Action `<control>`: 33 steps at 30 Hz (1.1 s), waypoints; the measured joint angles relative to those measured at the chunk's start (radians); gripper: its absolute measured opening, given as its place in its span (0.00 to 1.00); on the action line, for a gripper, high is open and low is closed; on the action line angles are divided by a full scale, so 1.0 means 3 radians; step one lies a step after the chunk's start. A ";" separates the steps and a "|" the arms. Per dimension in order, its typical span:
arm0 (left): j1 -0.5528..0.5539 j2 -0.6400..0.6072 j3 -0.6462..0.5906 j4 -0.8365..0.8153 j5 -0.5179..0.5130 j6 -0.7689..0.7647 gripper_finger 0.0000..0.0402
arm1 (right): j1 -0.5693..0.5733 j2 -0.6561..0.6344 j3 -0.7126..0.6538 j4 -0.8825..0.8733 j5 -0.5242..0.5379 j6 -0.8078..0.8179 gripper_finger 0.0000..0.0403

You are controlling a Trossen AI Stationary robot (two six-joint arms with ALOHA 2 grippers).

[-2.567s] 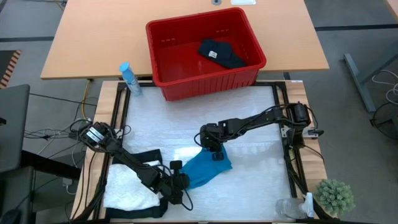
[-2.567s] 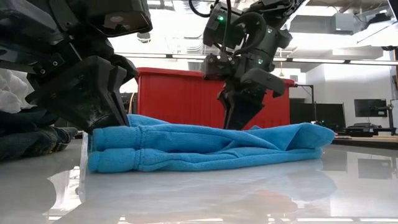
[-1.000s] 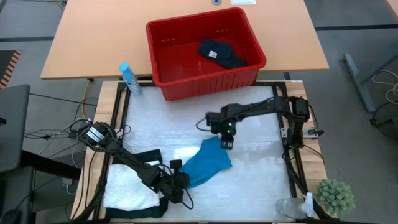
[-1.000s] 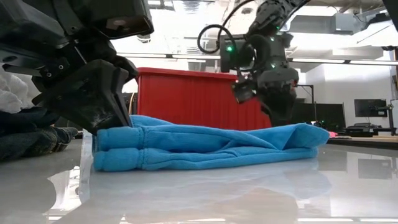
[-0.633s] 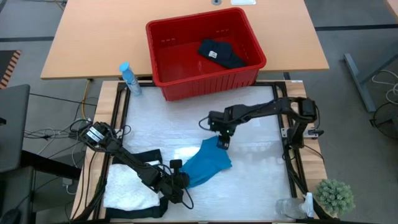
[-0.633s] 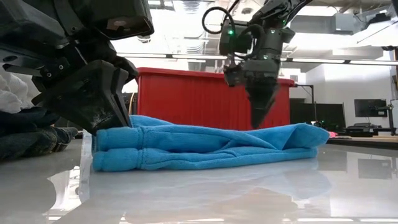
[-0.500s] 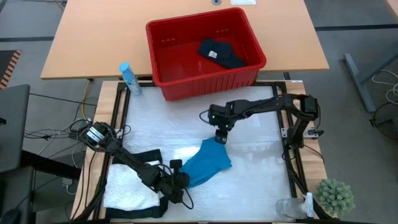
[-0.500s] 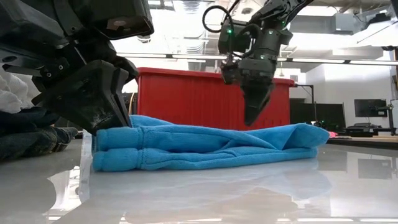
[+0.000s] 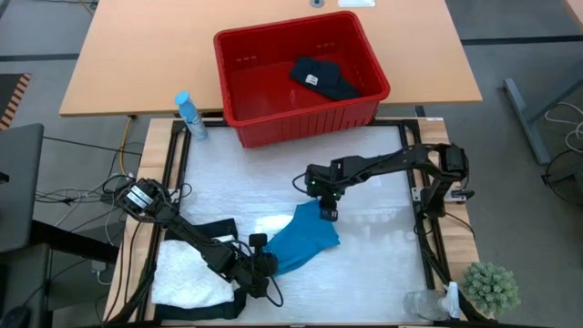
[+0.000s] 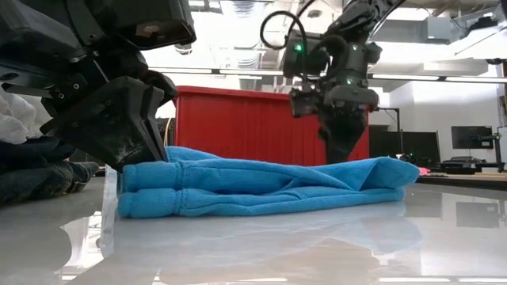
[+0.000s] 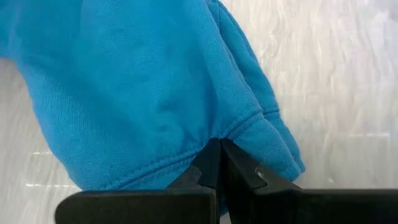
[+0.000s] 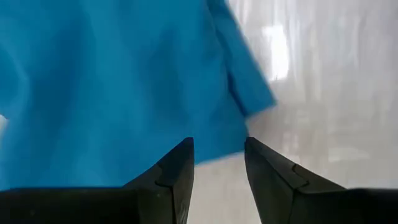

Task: Fold Laundry from Bin
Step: Fold the blue shorts from the red bin

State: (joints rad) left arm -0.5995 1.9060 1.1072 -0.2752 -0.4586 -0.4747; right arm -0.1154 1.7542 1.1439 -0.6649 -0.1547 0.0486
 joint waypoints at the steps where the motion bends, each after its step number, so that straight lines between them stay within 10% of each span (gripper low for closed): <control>1: 0.0000 0.0000 0.0000 0.0000 0.0000 0.0000 0.00 | -0.0001 0.0005 -0.0043 0.0008 0.0000 0.0003 0.41; 14: 0.0000 0.0000 0.0000 -0.0001 -0.0002 0.0028 0.00 | -0.0038 0.0008 -0.0303 0.0286 -0.0005 -0.0038 0.39; 23: 0.0055 0.0000 0.0000 -0.0015 -0.0021 0.0045 0.00 | -0.0028 0.0003 -0.0299 0.0361 -0.0067 -0.0206 0.05; 33: 0.0081 0.0000 0.0001 -0.0014 -0.0020 0.0086 0.00 | -0.0056 -0.0020 -0.0201 0.0226 -0.0021 -0.0181 0.03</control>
State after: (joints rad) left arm -0.5751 1.9060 1.1076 -0.2794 -0.4646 -0.4488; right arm -0.1323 1.7481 1.0834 -0.5970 -0.1609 -0.0055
